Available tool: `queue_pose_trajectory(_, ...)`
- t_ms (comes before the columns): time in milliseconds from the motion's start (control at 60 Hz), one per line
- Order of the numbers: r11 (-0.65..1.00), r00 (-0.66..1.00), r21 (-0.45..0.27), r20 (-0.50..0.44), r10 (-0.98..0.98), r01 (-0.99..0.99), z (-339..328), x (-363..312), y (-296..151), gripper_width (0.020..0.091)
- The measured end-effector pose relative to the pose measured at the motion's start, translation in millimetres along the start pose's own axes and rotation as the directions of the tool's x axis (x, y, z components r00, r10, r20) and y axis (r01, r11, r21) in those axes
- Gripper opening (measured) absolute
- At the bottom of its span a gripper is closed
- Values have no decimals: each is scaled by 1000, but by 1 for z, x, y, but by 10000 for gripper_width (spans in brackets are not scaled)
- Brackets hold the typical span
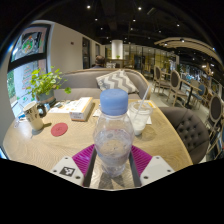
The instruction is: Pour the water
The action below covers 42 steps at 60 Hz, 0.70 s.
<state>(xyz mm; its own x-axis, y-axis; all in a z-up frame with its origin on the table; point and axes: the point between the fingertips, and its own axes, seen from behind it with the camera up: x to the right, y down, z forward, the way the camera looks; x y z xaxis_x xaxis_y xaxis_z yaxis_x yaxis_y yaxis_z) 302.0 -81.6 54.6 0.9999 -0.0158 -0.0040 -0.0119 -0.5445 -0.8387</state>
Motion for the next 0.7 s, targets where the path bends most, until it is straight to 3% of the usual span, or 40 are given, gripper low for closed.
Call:
queue_pose_trajectory(33, 1000, 1000, 10, -3, 3, -3, 3, 3, -1, 496)
queue_pose_trajectory(150, 999, 1000, 25, 11, 21, -21, 2, 1, -3, 466)
queue_pose_trajectory(333, 999, 999, 22, -11, 47, -47, 1, 6, -2, 344)
queue_pose_trajectory(417, 999, 999, 13, -21, 47, -47, 1, 7, -2, 340)
queue_pose_trajectory(433, 999, 999, 13, -23, 46, -45, 1, 7, -2, 310)
queue_pose_trajectory(700, 999, 994, 4, -106, 42, -42, -7, 8, -16, 309)
